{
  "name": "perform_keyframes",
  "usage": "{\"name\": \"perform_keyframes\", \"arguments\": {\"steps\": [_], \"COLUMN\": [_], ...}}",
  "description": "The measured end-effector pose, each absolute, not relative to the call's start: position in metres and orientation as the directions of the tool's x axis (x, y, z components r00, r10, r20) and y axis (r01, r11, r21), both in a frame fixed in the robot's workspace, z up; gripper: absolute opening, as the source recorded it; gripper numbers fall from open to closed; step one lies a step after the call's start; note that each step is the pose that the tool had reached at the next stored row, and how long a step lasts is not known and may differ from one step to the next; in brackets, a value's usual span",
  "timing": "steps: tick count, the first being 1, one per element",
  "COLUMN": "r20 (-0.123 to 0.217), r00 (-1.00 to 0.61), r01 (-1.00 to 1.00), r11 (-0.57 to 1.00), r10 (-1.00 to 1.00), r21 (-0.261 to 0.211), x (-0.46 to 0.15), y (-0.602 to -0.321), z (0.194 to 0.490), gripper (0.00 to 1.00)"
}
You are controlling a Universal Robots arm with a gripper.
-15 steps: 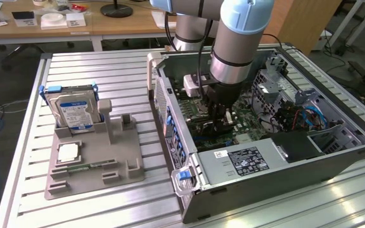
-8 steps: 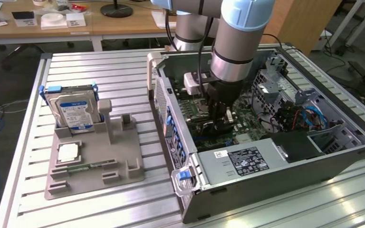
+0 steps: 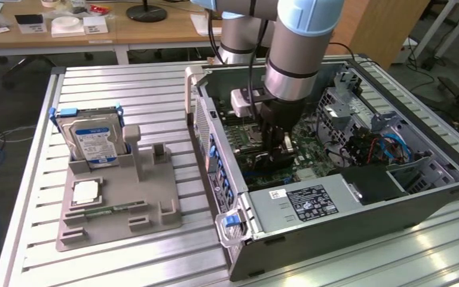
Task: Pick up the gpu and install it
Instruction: 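Insert the gpu into the slot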
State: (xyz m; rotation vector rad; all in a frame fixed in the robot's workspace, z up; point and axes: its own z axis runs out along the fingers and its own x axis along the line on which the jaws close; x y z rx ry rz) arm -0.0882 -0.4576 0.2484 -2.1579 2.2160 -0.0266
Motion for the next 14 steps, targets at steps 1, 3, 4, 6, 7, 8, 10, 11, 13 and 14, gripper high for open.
{"name": "perform_keyframes", "arguments": {"steps": [1,3,4,6,7,8,10,11,13,14], "r20": [-0.023,-0.023,-0.023,-0.023,-0.023,-0.023,-0.023,-0.023,-0.023,-0.022], "r00": [-0.026,-0.026,-0.026,-0.026,-0.026,-0.026,-0.026,-0.026,-0.026,-0.026], "r01": [-0.999,-0.999,-0.999,-0.999,-0.999,-0.999,-0.999,-0.999,-0.999,-0.999], "r11": [0.027,0.027,0.027,0.027,0.027,0.027,0.027,0.027,0.027,0.027], "r10": [-0.999,-0.999,-0.999,-0.999,-0.999,-0.999,-0.999,-0.999,-0.999,-0.999], "r21": [-0.046,-0.046,-0.046,-0.046,-0.046,-0.046,-0.046,-0.046,-0.046,-0.046], "x": [-0.0882,-0.0882,-0.0882,-0.0882,-0.0882,-0.0882,-0.0882,-0.0882,-0.0882,-0.0882], "y": [-0.4572,-0.4568,-0.4568,-0.4568,-0.4567,-0.4567,-0.4567,-0.4567,-0.4567,-0.4568], "z": [0.2484,0.2484,0.2484,0.2484,0.2484,0.2484,0.2484,0.2484,0.2484,0.2484], "gripper": [0.40,0.40,0.40,0.40,0.40,0.40,0.40,0.40,0.40,0.39]}}
